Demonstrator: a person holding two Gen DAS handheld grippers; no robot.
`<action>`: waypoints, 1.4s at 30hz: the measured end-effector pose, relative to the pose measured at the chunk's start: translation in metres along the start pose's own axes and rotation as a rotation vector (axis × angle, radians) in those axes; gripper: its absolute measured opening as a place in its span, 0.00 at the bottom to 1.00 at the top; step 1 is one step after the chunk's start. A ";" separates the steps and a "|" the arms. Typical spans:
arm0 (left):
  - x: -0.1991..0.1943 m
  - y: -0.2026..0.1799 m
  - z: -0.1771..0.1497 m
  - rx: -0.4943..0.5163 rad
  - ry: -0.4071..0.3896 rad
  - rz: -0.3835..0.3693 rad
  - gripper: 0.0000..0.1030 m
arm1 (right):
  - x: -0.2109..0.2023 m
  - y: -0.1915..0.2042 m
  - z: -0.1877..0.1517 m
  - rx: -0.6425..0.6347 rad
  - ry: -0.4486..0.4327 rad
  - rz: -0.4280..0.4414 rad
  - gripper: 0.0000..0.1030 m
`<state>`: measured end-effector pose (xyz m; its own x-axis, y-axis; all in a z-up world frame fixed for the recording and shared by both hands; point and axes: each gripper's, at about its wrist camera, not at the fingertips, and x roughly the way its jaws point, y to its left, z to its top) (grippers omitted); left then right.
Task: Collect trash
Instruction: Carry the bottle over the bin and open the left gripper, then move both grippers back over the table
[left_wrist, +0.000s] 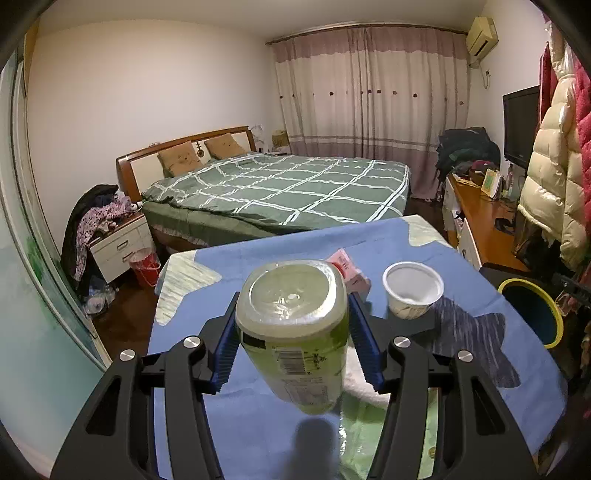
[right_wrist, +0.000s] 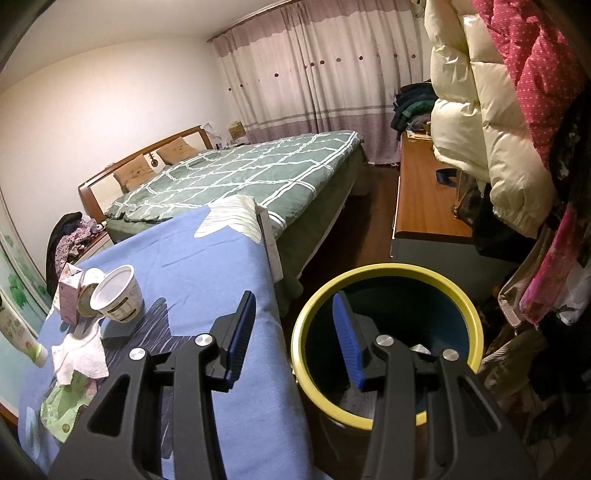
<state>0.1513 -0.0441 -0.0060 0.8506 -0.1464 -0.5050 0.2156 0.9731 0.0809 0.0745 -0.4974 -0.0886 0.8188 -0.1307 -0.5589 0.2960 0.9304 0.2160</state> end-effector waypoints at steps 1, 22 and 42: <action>-0.002 -0.004 0.004 0.006 -0.003 -0.004 0.53 | -0.001 -0.001 0.000 0.002 -0.001 0.000 0.41; 0.014 -0.222 0.082 0.193 -0.038 -0.428 0.53 | -0.030 -0.074 -0.012 0.072 -0.027 -0.132 0.41; 0.113 -0.439 0.045 0.313 0.182 -0.581 0.61 | -0.048 -0.115 -0.032 0.146 -0.032 -0.197 0.50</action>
<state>0.1742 -0.4958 -0.0597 0.4662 -0.5707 -0.6760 0.7648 0.6441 -0.0164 -0.0145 -0.5873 -0.1127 0.7529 -0.3180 -0.5762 0.5176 0.8269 0.2200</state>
